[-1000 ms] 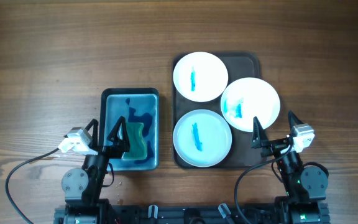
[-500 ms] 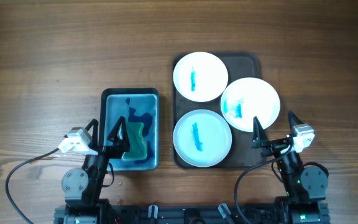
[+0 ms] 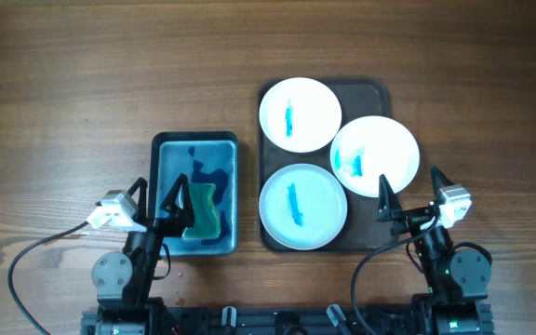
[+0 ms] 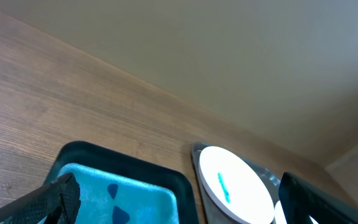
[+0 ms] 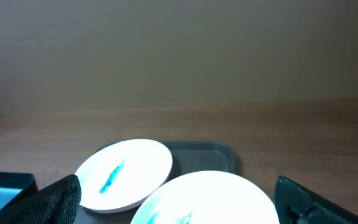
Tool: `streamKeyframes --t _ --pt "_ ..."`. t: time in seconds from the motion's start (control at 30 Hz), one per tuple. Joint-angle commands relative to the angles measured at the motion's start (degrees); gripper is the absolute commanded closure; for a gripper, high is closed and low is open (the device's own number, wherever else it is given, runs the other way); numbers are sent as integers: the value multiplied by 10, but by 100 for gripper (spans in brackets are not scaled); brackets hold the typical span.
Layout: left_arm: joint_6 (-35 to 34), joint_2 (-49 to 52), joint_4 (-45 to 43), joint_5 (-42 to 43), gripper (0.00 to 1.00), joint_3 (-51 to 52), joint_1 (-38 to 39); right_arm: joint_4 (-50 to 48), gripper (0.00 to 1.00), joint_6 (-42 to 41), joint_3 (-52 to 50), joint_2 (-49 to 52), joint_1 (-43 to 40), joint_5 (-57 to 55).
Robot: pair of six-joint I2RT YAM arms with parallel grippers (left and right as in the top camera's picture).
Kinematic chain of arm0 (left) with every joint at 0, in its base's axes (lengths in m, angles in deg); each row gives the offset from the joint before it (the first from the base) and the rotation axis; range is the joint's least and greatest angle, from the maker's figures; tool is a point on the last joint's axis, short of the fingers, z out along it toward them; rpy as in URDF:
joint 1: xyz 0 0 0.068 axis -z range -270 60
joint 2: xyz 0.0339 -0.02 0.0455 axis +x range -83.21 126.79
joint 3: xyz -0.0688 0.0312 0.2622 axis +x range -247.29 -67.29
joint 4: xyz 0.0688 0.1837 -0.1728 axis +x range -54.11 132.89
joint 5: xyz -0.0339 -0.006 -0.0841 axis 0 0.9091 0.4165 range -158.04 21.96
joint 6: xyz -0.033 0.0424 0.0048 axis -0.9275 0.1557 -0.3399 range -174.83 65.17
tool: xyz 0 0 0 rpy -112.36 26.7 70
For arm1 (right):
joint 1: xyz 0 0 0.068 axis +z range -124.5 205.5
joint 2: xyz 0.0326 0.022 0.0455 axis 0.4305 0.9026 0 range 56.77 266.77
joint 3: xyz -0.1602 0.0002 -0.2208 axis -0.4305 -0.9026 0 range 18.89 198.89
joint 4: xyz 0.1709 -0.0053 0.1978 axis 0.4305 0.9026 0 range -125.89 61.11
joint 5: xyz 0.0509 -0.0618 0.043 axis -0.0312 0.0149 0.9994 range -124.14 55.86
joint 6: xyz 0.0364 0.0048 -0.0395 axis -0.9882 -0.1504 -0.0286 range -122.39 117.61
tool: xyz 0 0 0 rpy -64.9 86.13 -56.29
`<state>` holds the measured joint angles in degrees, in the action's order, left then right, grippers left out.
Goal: Clean dirty plates on tray and stack at the side
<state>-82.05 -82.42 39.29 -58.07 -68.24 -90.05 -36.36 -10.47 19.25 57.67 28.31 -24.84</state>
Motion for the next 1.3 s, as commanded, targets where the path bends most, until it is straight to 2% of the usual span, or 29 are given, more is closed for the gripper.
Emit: streamKeyframes --t 0.0,0.2,0.4,0.63,0.8,0.87,0.93,1.0,1.13,1.17,1.2,1.27 --pt "-2 -4 -4 35 0 6 3 -15 0 -10 0 1 -2 78" --pt "-2 -3 -3 70 0 -10 3 -14 0 -11 28 1 -2 141" --pt "-2 47 45 70 0 -93 3 20 0 -10 106 14 -2 157" --pt "0 268 186 100 0 -299 3 190 0 -11 280 152 -2 161" --pt "1 475 388 121 0 -510 3 363 0 -13 446 313 -2 165" --pt "1 533 443 121 0 -571 3 421 0 -10 503 370 -2 165" --pt "0 590 500 121 0 -632 3 447 0 -15 537 417 -2 168" --pt "-6 624 519 135 0 -659 3 451 0 -45 544 451 -2 194" --pt "-1 660 541 179 0 -662 3 459 0 -64 544 508 -2 219" --pt "3 666 546 178 0 -662 3 466 4 -63 544 518 -2 219" --pt "3 677 560 172 1 -661 5 483 14 -55 544 535 -2 219" --pt "2 697 586 148 6 -658 18 519 20 -54 543 559 1 214"
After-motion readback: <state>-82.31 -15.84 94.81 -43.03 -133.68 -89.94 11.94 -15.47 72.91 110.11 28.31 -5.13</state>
